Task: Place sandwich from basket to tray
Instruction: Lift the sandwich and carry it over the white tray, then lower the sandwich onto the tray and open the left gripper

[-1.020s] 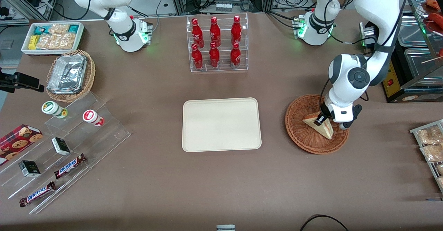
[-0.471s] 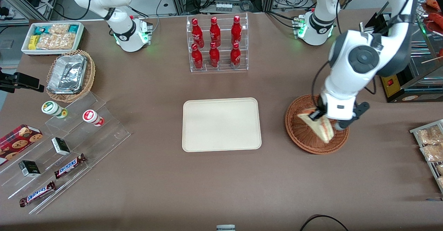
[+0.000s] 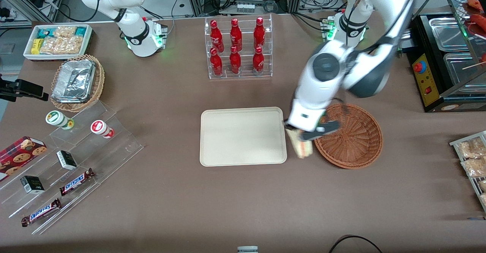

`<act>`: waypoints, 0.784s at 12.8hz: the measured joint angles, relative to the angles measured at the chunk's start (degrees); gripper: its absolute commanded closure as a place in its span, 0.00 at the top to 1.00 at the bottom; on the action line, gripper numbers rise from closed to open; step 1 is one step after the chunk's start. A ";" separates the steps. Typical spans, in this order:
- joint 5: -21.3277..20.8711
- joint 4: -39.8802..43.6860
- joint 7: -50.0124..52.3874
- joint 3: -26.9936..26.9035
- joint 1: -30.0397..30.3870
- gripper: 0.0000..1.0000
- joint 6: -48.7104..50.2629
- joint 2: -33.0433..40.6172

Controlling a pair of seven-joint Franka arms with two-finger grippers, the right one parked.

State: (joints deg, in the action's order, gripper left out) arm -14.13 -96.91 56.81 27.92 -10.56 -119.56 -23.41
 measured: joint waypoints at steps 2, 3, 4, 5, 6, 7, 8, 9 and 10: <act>-2.14 3.57 -0.01 0.45 -4.80 0.00 -0.19 -5.34; -3.06 5.46 -0.07 0.49 -6.79 0.00 -0.19 -7.75; -4.31 7.00 -0.09 0.51 -8.62 0.00 -0.40 -10.07; -5.47 7.99 -0.09 0.50 -10.24 0.00 -1.42 -12.14; -6.41 8.51 -0.09 0.49 -11.53 0.00 -3.09 -14.02; -7.10 8.79 -0.09 0.49 -12.49 0.00 -4.43 -15.59; -7.78 8.95 -0.08 0.48 -13.09 0.00 -5.42 -16.91; -8.64 9.05 -0.07 0.48 -13.32 0.00 -6.01 -17.95; -9.05 9.16 -0.07 0.43 -13.30 0.00 -6.23 -18.66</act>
State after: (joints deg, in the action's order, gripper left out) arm -23.18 -87.75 56.74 28.35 -23.86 -125.79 -42.07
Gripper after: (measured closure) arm 0.819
